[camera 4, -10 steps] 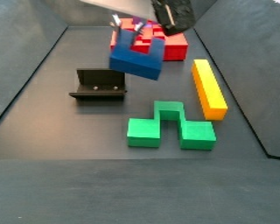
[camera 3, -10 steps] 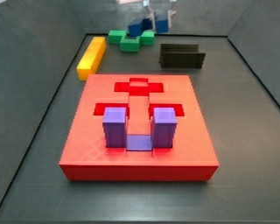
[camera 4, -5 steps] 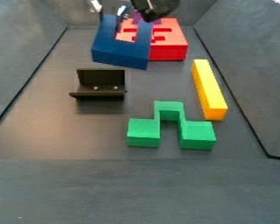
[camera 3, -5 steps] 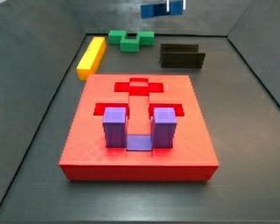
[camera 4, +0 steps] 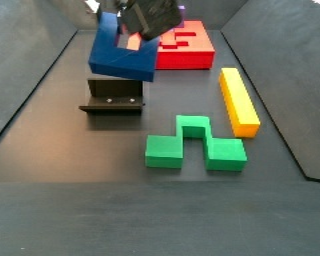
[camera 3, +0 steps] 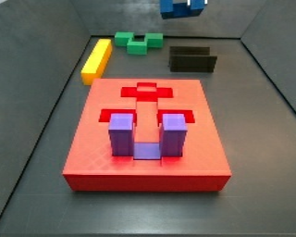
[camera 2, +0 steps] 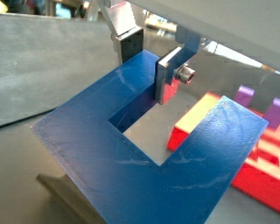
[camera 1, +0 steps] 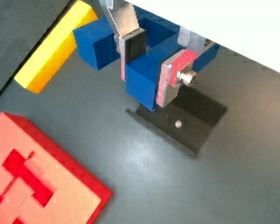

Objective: Pick up the blue object. Move up. Place the blue object on the fixture. Regrasp the blue object. Move to above the board. Insert the blue object.
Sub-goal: Place the blue object on the fixture.

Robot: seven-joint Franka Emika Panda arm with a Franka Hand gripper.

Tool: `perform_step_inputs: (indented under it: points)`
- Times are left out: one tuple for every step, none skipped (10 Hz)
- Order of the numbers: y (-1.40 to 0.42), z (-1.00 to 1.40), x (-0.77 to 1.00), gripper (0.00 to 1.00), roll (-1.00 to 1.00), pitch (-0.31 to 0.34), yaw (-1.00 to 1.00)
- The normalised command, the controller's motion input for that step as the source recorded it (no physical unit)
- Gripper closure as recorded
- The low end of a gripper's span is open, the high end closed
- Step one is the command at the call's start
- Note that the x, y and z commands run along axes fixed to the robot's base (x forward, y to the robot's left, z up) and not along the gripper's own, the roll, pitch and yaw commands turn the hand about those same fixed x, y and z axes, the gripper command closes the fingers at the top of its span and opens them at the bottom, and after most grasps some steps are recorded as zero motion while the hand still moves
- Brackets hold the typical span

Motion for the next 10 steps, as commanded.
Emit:
perform_step_inputs:
  points:
    - [0.16, 0.0, 0.62, 1.0, -0.9, 0.0, -0.19]
    - [0.15, 0.01, 0.61, 1.0, -0.99, 0.0, -0.15]
    - [0.14, 0.0, 0.63, 1.0, -0.95, 0.0, -0.12]
    - [0.04, -0.08, 0.57, 1.0, -0.63, 0.006, -0.01]
    - [0.0, -0.19, 0.56, 1.0, -0.42, 0.029, -0.01]
    - [0.0, -0.33, 0.59, 1.0, -0.33, 0.0, -0.04]
    - [0.0, -0.41, 0.5, 1.0, -0.21, 0.0, -0.08]
    - [-0.07, -0.35, 0.49, 1.0, -0.05, 0.0, -0.07]
    - [-0.13, -0.29, 0.45, 1.0, -0.01, 0.0, -0.05]
    - [-0.16, -0.26, 0.39, 1.0, -0.06, 0.0, -0.01]
